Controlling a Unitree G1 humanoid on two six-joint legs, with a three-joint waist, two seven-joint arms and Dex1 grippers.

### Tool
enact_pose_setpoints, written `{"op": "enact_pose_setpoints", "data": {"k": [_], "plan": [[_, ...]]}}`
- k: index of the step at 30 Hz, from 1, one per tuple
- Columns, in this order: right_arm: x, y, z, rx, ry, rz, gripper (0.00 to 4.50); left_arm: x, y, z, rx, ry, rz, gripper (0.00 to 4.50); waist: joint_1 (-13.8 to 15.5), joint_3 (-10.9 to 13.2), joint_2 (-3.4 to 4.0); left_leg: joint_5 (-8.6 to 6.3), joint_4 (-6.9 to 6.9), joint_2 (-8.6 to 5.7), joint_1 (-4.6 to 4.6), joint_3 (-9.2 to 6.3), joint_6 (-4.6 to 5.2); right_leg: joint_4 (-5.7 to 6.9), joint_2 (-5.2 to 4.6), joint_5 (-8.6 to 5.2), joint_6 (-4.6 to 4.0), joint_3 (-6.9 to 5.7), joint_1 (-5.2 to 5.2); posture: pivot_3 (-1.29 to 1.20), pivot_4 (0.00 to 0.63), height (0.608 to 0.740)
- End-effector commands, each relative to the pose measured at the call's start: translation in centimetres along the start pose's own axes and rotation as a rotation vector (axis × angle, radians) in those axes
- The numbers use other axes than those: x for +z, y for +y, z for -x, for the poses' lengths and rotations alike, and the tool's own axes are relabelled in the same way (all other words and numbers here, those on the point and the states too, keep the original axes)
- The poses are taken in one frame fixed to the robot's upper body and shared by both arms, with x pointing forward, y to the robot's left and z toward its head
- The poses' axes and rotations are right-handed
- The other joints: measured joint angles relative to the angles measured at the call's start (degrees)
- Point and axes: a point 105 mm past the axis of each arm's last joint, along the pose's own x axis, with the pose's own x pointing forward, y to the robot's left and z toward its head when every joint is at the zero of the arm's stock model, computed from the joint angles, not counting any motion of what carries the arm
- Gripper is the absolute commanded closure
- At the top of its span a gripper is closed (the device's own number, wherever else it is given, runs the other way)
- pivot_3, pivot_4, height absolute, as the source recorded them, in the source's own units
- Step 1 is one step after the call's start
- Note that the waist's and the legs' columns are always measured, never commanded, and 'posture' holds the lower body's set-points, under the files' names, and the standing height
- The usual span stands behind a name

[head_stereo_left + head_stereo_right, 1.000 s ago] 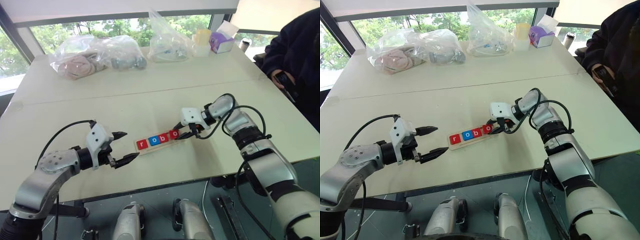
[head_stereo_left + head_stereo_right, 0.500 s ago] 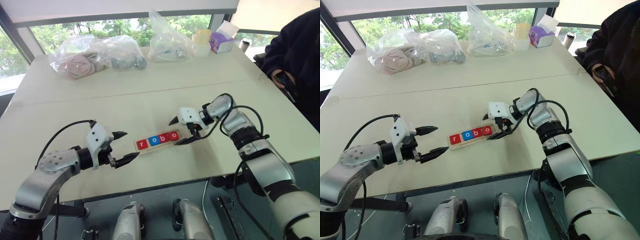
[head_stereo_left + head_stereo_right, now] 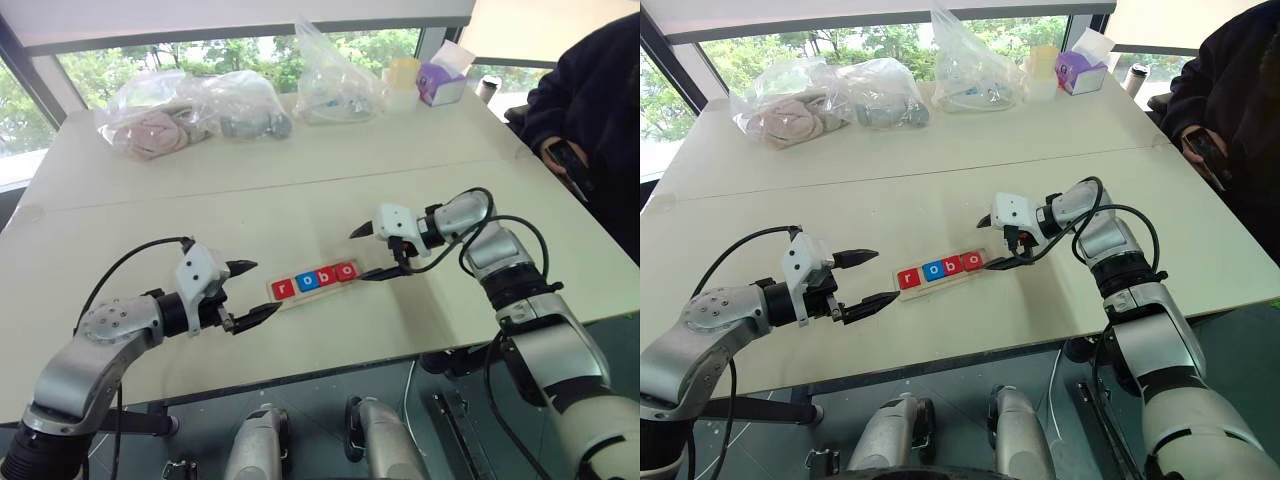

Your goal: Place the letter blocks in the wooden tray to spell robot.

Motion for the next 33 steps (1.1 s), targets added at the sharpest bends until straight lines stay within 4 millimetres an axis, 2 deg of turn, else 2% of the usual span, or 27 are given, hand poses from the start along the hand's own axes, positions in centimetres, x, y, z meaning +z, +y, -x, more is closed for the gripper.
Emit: {"op": "enact_pose_setpoints", "data": {"k": [1, 11, 18, 28, 33], "plan": [[0.8, -0.5, 0.0, -0.032, -0.012, 0.046, 0.06, 1.0, 0.0, 0.1, -0.006, -0.026, -0.034, 0.00, 0.0, 0.0, 0.00, 0.00, 0.00, 0.00, 0.00, 0.00, 0.00, 0.00, 0.00, 0.00, 0.00, 0.00, 0.00, 0.00, 0.150, 0.725], [0.2, -0.8, -0.9, -0.046, 0.007, 0.049, 0.06, 0.9, 0.0, 0.3, 0.001, -0.018, -0.036, 0.00, 0.1, 0.0, 0.00, 0.00, 0.00, -0.01, 0.00, 0.00, 0.00, -0.02, 0.00, 0.00, 0.00, 0.00, 0.02, 0.00, 0.150, 0.725], [0.8, -1.5, -1.1, -0.077, -0.012, 0.066, 0.06, 0.9, 0.0, 0.3, 0.005, -0.022, -0.032, 0.00, 0.0, 0.0, 0.00, 0.00, 0.00, 0.00, 0.00, 0.00, 0.00, -0.01, 0.00, 0.00, 0.00, 0.00, 0.00, 0.00, 0.150, 0.725], [2.1, -2.3, 0.9, -0.119, -0.049, 0.064, 0.06, 1.0, 0.0, 0.1, 0.004, -0.028, -0.030, 0.00, 0.1, 0.0, 0.00, 0.00, 0.00, 0.00, 0.00, -0.01, 0.00, -0.02, -0.01, 0.00, 0.00, 0.00, 0.01, 0.00, 0.150, 0.725], [0.9, -2.7, 1.5, -0.182, -0.009, 0.058, 0.06, 1.0, 0.0, 0.0, -0.002, -0.031, -0.031, 0.00, 0.1, 0.0, 0.00, 0.00, 0.00, 0.00, 0.00, 0.00, 0.00, -0.02, -0.01, 0.00, 0.00, 0.00, 0.00, 0.00, 0.150, 0.725]]}}
